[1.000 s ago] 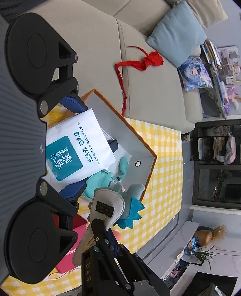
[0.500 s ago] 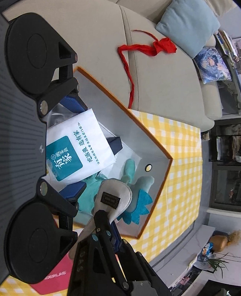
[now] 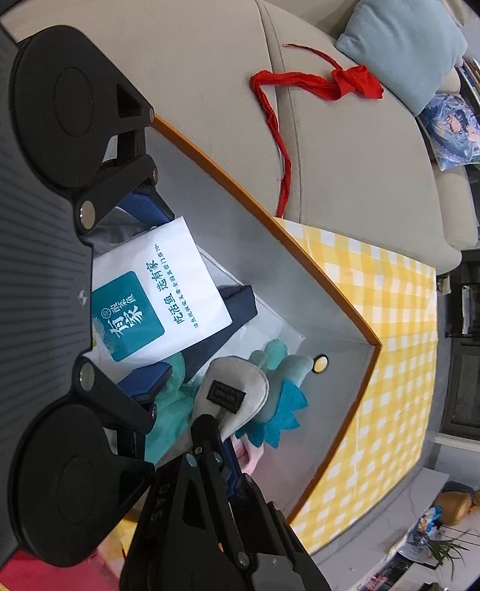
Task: Organize soft objects
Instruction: 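Lower both tools into the box and open them to release the items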
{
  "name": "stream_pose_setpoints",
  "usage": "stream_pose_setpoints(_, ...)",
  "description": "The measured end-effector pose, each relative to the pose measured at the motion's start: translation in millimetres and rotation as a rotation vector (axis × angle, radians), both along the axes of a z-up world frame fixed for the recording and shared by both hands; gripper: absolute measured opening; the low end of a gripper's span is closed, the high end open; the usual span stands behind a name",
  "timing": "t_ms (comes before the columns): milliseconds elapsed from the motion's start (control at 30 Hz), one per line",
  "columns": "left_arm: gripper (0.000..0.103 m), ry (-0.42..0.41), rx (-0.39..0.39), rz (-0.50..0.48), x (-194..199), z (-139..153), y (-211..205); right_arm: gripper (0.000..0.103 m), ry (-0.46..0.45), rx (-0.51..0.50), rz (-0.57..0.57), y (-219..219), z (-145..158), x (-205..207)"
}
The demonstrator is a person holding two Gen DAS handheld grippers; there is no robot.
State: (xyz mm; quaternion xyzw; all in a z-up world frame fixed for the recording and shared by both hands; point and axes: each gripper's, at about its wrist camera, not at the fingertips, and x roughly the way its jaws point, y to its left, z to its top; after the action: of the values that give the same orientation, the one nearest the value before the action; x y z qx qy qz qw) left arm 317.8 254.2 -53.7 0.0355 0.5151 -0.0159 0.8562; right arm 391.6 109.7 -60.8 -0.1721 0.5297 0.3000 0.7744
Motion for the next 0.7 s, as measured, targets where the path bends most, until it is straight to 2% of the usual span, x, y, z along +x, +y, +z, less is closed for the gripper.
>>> stream_pose_setpoints(133,0.093,0.023,0.011,-0.002,11,-8,-4,0.003,0.015,-0.007,-0.013,4,-10,14)
stream_pose_setpoints(300,0.093,0.046,0.077,-0.006,24,-17,-13,0.003,0.027,-0.016,-0.026,13,-24,28)
stream_pose_setpoints(467,0.094,0.066,0.095,0.005,31,-24,-13,0.006,0.026,-0.031,-0.027,18,-32,35)
stream_pose_setpoints(533,0.096,0.076,0.099,0.0,31,-27,-13,0.017,0.02,-0.052,-0.029,19,-36,35)
stream_pose_setpoints(633,0.096,0.098,0.119,0.003,32,-30,-13,0.025,0.005,-0.087,-0.029,18,-40,34)
stream_pose_setpoints(700,0.097,0.1,0.121,0.008,31,-29,-12,0.026,0.0,-0.089,-0.034,15,-40,33)
